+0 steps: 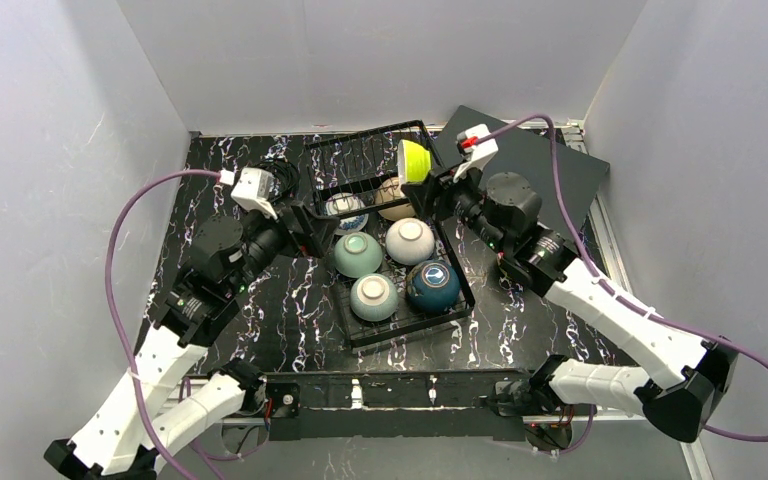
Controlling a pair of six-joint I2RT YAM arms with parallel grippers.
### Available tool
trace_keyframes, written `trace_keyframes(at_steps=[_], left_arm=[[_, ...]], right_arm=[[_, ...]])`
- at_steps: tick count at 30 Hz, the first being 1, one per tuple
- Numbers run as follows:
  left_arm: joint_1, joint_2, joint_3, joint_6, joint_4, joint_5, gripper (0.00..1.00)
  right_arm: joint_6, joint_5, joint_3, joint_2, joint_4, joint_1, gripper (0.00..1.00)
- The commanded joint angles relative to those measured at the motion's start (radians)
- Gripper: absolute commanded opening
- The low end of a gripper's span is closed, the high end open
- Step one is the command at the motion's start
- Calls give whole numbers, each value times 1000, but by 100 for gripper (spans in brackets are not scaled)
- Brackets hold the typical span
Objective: Unload the bowls from the dish rack
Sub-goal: Place the bowl with the bowl.
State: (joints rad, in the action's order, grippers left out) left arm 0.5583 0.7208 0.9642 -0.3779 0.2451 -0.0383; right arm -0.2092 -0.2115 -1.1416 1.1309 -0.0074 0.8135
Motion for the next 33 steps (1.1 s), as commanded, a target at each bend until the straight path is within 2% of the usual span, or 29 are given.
trace_keyframes(at_steps=[1, 8, 12, 20, 33], left_arm=[[-6, 33, 32, -106, -103, 84, 98], [-6, 102, 25, -224, -206, 129, 98], [-6, 126, 20, -276, -240, 136, 93], [-5, 175, 11, -344, -294, 166, 80], [-6, 253, -4, -411, -305, 199, 54]], right_arm=[[-83, 84, 61, -60, 196, 1, 22], [-151, 186, 149, -100, 337, 2, 22], [-202, 228, 198, -121, 405, 2, 22], [-313, 324, 281, -138, 549, 3, 22], [-379, 417, 313, -114, 636, 3, 21]])
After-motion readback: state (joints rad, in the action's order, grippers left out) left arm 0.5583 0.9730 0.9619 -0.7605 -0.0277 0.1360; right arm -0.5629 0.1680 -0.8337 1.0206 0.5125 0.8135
